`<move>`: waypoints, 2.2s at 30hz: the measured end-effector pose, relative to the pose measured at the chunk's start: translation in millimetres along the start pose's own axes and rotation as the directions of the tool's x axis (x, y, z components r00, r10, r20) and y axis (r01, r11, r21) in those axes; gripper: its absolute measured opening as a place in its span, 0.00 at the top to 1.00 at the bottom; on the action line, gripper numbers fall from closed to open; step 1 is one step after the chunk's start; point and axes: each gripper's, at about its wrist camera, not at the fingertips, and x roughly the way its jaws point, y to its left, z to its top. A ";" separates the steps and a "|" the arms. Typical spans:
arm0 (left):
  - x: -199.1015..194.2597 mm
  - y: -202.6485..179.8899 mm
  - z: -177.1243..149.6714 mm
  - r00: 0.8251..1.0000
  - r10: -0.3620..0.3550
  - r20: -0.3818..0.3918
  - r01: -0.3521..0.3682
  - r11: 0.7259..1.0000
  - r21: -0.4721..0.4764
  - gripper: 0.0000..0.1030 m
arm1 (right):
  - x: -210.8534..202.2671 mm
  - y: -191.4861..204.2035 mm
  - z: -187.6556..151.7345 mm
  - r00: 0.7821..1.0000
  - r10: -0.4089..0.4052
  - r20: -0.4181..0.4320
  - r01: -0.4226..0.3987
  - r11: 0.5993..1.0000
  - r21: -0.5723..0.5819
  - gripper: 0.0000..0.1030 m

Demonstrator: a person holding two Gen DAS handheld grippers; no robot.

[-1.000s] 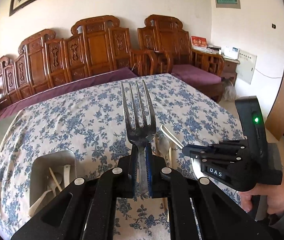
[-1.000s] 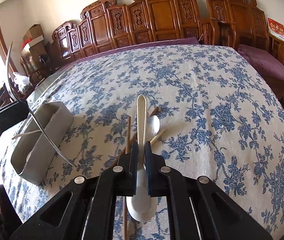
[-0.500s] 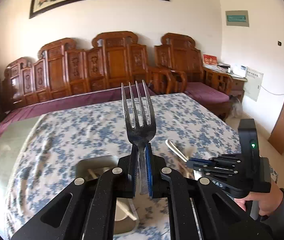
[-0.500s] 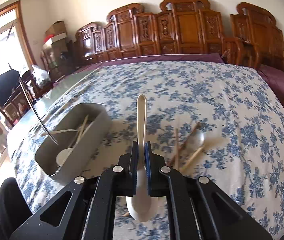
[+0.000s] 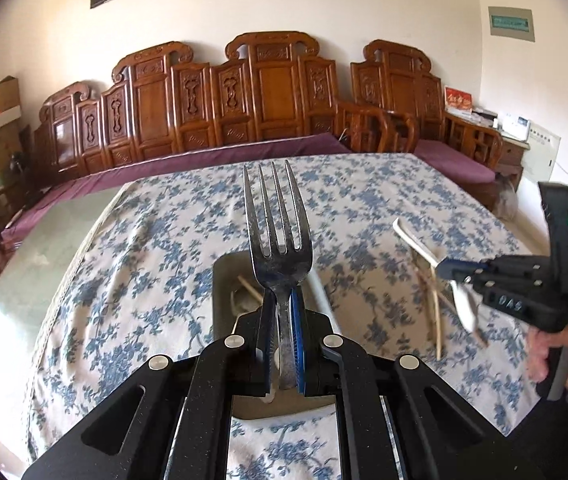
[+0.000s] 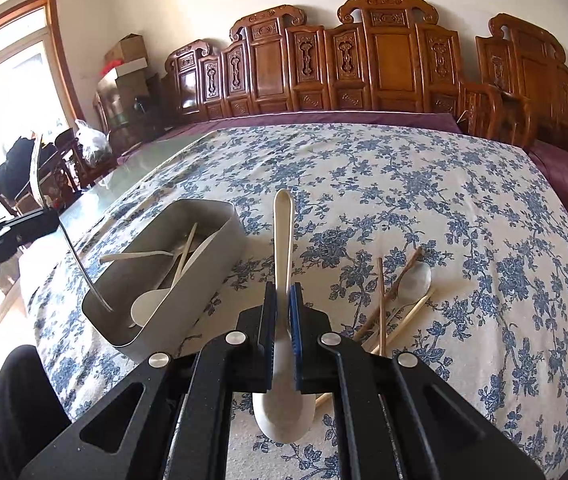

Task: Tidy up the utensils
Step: 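Lower the metal fork into the grey tray and open the left gripper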

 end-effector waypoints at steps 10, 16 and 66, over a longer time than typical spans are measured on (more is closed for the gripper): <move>25.0 -4.3 -9.4 0.998 0.034 -0.060 -0.031 0.998 0.050 0.94 | 0.5 -0.8 0.3 1.000 0.000 0.000 0.000 1.000 0.000 0.92; 48.9 -7.1 -10.5 0.994 0.055 -0.096 -0.047 0.995 0.086 0.94 | 1.2 -2.2 0.7 1.000 0.000 0.001 0.000 1.000 0.002 0.92; 106.4 -3.2 -4.1 0.967 -0.017 -0.255 0.025 0.999 0.032 0.85 | 16.8 12.5 -5.3 0.999 0.034 -0.040 -0.034 0.999 -0.001 0.92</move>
